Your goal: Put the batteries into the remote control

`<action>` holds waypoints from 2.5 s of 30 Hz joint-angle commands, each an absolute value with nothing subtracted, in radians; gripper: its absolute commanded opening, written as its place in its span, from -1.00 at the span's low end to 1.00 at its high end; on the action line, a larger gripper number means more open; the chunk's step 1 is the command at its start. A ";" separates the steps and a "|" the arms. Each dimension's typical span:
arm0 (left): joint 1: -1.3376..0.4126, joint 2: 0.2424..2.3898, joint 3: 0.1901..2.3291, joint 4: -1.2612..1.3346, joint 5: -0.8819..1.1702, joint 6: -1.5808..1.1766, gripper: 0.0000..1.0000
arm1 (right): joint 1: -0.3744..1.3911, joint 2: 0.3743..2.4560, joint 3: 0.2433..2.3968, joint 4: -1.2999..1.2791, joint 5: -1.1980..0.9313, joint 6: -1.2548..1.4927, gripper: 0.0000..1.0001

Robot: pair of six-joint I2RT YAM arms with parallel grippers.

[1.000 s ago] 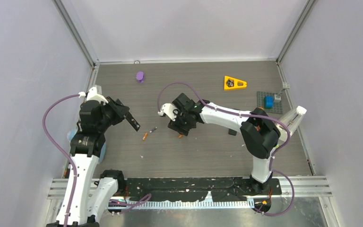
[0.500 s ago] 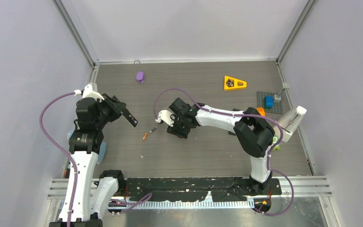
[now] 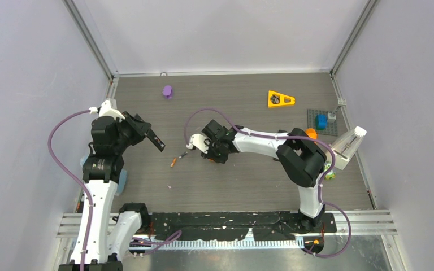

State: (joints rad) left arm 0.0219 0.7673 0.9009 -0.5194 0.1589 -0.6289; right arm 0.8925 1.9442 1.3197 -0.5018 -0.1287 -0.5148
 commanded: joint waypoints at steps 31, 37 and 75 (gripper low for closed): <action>0.030 0.709 0.891 -0.477 0.198 -0.657 -1.00 | 0.950 2.006 1.364 -0.384 -0.065 -0.320 -0.44; 0.031 0.703 0.887 -0.477 0.199 -0.660 -1.00 | 0.940 2.015 1.359 -0.411 -0.067 -0.295 -0.63; -0.078 0.794 0.687 0.456 0.626 -1.423 -1.00 | 0.996 1.357 1.530 -0.193 -0.135 0.221 -0.84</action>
State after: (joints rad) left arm -0.0715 0.7959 0.6895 0.3000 0.5972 -1.3319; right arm 0.9558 1.3403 1.4525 -0.1928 -0.1390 0.2241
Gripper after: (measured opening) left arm 0.176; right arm 0.185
